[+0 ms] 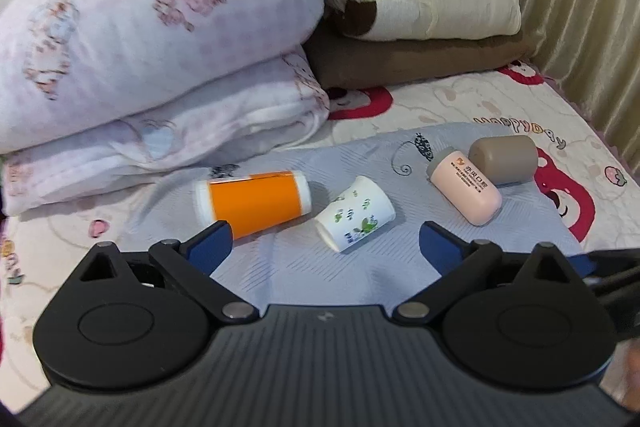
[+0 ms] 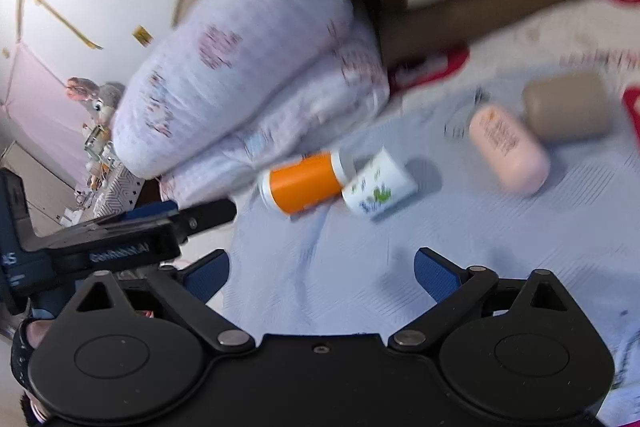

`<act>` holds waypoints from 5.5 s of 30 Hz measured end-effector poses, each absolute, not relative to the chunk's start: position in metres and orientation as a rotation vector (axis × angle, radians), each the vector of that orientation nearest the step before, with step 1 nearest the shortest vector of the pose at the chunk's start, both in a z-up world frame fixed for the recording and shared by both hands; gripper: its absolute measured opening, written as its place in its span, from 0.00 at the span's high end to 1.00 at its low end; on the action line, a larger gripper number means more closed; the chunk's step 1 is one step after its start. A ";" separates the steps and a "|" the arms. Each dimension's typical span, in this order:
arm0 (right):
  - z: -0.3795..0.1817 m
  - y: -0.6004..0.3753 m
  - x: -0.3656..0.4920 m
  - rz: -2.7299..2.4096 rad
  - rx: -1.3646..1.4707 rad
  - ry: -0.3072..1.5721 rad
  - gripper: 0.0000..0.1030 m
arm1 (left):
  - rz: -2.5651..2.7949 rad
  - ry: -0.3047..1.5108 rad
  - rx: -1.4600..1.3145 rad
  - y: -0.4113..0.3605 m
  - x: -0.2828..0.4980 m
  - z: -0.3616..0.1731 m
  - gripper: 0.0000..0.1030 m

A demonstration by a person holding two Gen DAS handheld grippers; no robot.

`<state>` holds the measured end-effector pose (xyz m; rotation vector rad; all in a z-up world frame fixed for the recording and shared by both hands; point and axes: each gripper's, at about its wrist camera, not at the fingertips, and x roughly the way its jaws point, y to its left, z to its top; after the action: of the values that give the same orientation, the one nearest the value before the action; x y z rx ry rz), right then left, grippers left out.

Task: Flip cup upright
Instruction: 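Move the left gripper toward the white leaf-print paper cup while the right tool follows, then close the left gripper on the paper cup's side, then rotate the left gripper to stand the paper cup upright on the cloth, then open the left gripper and lift it away from the cup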

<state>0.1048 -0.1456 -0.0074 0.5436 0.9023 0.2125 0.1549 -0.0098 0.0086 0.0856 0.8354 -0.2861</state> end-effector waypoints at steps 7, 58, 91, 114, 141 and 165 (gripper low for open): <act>-0.074 -0.141 0.158 0.152 0.638 1.027 0.20 | -0.365 0.878 0.054 -0.017 0.221 -0.026 0.06; -0.172 -0.135 0.198 0.126 0.653 0.800 0.35 | -0.496 1.190 -0.324 -0.007 0.289 -0.153 0.47; -0.133 -0.175 0.140 0.332 0.253 1.098 0.35 | -0.634 1.263 -0.434 -0.047 0.197 -0.154 0.50; -0.138 -0.122 0.142 0.263 -0.300 0.555 0.36 | -0.605 0.867 -0.136 -0.056 0.192 -0.128 0.50; -0.161 -0.124 0.157 0.254 -0.280 0.635 0.36 | -0.602 0.871 -0.085 -0.069 0.199 -0.157 0.47; -0.116 -0.119 0.106 0.190 -0.203 0.842 0.17 | -0.480 1.016 -0.112 -0.030 0.167 -0.092 0.39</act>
<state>0.1065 -0.1185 -0.1160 -0.2030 0.8423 0.1903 0.1671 -0.0296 -0.0922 -0.1118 1.0162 -0.4796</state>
